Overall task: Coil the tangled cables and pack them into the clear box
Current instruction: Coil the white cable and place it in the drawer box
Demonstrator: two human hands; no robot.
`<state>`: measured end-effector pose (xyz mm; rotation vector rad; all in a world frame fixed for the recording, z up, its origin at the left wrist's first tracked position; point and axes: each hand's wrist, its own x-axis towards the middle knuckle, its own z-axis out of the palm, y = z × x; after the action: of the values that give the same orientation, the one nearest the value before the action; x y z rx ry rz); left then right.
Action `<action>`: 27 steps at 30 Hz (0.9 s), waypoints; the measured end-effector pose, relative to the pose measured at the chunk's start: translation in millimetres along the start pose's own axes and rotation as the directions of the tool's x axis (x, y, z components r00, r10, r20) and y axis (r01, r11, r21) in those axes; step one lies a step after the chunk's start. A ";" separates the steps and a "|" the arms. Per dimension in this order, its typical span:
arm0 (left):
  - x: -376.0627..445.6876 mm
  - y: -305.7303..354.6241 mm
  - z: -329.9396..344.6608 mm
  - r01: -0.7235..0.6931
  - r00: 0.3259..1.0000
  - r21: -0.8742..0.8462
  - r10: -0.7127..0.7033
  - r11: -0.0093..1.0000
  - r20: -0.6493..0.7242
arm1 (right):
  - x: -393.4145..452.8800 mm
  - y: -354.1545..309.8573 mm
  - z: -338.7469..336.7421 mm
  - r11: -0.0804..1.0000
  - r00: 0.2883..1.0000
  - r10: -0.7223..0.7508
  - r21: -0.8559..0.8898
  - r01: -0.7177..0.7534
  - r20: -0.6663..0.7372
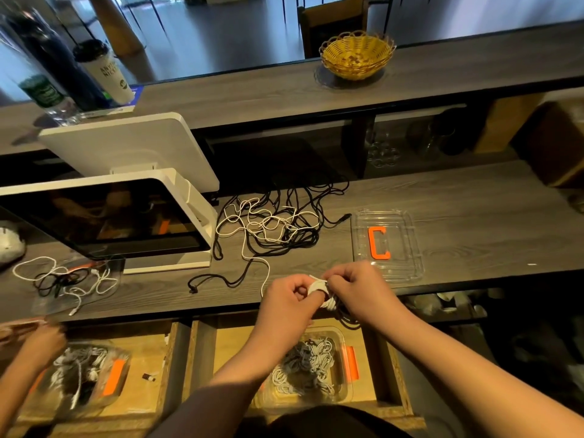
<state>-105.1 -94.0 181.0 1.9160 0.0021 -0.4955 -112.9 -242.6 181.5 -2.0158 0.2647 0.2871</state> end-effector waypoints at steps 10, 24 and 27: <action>-4.7 -13.2 2.6 -0.223 0.939 0.234 0.273 0.946 -0.209 | 9.0 3.6 4.0 0.982 0.991 0.135 -0.137 -0.133 0.000; 3.2 -2.5 -12.5 -0.009 0.951 -0.148 -0.038 0.989 -0.307 | -3.5 2.2 4.6 0.937 0.984 -0.030 0.348 -0.034 0.175; 0.2 -2.8 -15.1 -0.006 0.935 -0.161 -0.051 0.987 -0.351 | -7.1 0.6 9.8 0.899 0.984 -0.050 0.437 -0.030 0.172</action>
<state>-100.5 -79.5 183.2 1.8245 0.2913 -0.1519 -120.7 -233.7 179.0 -1.5328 0.1851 0.3651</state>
